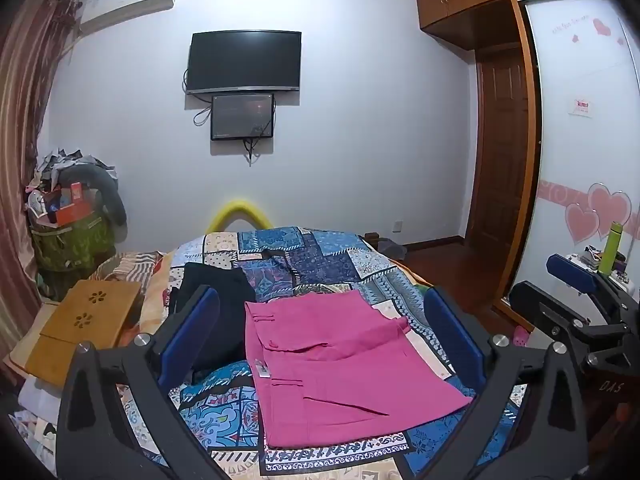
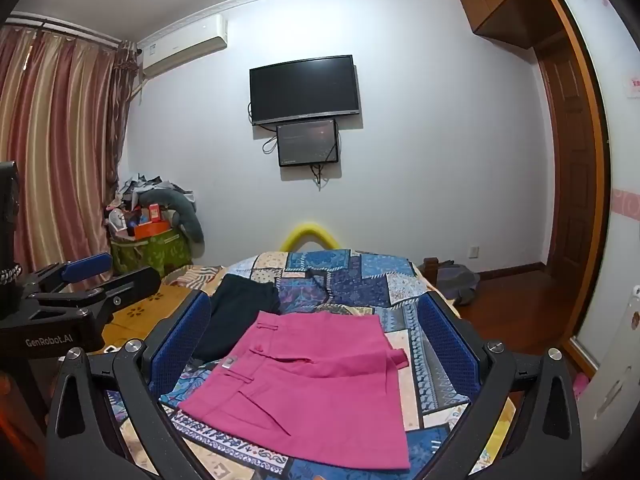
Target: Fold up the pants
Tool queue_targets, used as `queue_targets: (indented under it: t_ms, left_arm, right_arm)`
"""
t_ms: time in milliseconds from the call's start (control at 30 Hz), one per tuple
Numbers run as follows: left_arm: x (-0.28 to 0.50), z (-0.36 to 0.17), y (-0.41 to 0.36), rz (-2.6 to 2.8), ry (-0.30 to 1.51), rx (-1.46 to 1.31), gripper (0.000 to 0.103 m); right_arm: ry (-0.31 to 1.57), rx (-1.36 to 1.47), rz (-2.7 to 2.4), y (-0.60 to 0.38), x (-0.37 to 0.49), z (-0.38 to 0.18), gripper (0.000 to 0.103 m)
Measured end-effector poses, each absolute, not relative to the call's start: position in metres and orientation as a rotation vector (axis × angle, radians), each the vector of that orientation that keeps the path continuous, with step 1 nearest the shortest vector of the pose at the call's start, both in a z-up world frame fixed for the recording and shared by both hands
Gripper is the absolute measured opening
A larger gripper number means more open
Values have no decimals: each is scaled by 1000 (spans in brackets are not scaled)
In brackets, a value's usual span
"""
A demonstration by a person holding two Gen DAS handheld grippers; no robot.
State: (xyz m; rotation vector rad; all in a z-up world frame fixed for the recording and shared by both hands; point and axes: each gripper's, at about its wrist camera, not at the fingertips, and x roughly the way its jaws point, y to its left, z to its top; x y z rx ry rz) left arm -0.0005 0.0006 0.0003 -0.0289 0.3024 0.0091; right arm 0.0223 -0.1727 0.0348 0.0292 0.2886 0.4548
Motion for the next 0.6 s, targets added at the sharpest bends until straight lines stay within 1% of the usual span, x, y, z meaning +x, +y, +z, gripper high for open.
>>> queue_targets:
  t_ms: [600]
  left_arm:
    - [-1, 2, 0, -5, 298, -24, 103]
  right_arm:
    - [293, 25, 452, -170, 20, 36, 103]
